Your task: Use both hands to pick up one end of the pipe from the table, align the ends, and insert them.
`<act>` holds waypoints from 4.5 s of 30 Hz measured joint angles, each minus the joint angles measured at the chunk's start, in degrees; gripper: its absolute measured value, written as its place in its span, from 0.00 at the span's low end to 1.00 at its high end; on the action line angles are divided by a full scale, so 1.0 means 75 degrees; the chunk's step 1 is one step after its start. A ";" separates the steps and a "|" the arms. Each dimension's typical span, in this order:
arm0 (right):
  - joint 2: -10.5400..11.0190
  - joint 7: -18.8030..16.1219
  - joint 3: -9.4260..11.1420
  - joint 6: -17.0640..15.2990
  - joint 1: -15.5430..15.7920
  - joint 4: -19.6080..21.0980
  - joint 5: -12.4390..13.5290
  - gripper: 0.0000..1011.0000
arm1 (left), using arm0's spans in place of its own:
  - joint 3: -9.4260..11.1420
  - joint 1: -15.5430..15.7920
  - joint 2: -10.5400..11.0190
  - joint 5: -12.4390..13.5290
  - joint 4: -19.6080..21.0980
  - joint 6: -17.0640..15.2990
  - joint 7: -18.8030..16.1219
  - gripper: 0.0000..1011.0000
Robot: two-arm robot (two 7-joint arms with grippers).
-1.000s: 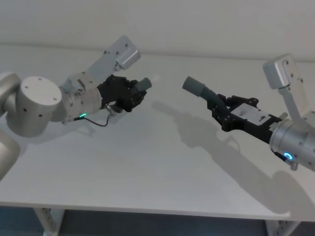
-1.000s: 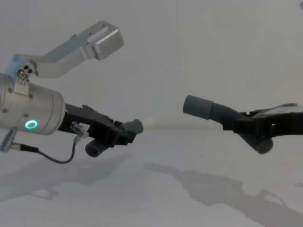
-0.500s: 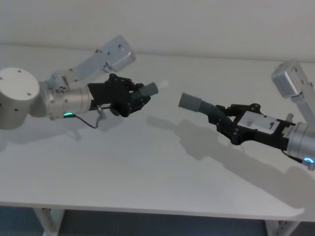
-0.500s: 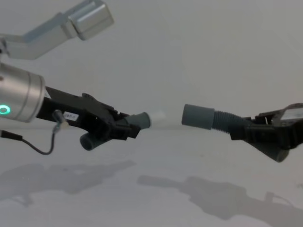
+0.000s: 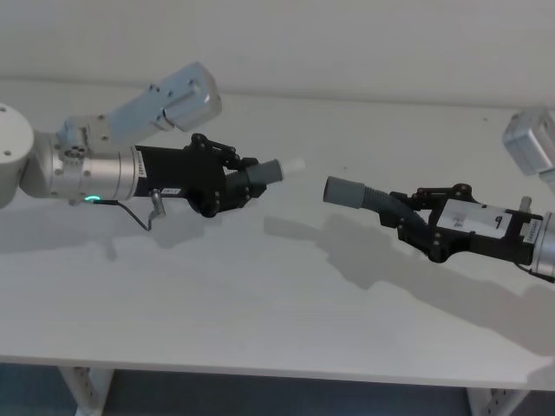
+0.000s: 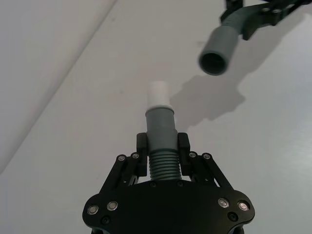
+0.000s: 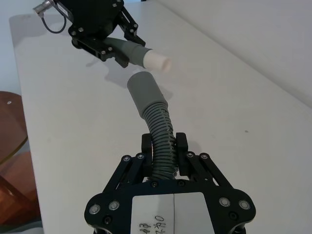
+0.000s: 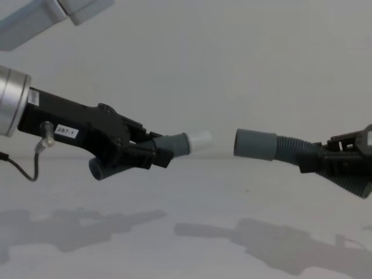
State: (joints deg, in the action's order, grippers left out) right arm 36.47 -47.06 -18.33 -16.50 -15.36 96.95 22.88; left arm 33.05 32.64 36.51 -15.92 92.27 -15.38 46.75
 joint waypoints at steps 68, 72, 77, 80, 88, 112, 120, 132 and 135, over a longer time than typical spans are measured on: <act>0.0497 -0.0378 -0.0316 -0.0003 -0.0495 -0.0688 0.0654 0.27 | 0.0656 0.0602 0.0011 -0.0337 -0.0159 0.0044 0.0325 0.35; 0.0513 -0.0384 -0.0350 -0.0020 -0.0526 -0.0716 0.0680 0.27 | 0.0672 0.0613 0.0002 -0.0311 -0.0190 0.0009 0.0214 0.35; 0.0532 -0.0390 -0.0393 -0.0047 -0.0566 -0.0752 0.0700 0.27 | 0.0688 0.0627 -0.0009 -0.0290 -0.0219 -0.0022 0.0107 0.35; 0.0539 -0.0392 -0.0412 -0.0060 -0.0581 -0.0766 0.0712 0.27 | 0.0695 0.0632 -0.0014 -0.0282 -0.0228 -0.0034 0.0067 0.35; 0.0555 -0.0387 -0.0440 -0.0064 -0.0601 -0.0775 0.0741 0.27 | 0.0727 0.0655 -0.0001 -0.0290 -0.0241 -0.0038 0.0049 0.35; 0.0545 -0.0260 -0.0574 -0.0004 -0.0715 -0.0852 0.0821 0.27 | 0.0898 0.0779 0.0045 -0.0448 -0.0278 0.0072 0.0195 0.35; 0.0540 -0.0222 -0.0650 0.0012 -0.0772 -0.0890 0.0846 0.27 | 0.0968 0.0838 0.0032 -0.0486 -0.0324 0.0101 0.0214 0.35; 0.0513 -0.0193 -0.0783 0.0022 -0.0887 -0.0961 0.0867 0.27 | 0.1068 0.0915 0.0000 -0.0521 -0.0378 0.0113 0.0176 0.35; 0.0500 -0.0187 -0.0818 0.0022 -0.0924 -0.0985 0.0871 0.27 | 0.1088 0.0927 -0.0003 -0.0533 -0.0380 0.0105 0.0151 0.35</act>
State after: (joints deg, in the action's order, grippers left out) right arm 40.22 -48.47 -24.47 -16.34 -22.29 89.56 29.42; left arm 41.21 39.58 36.49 -19.91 89.42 -14.58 47.88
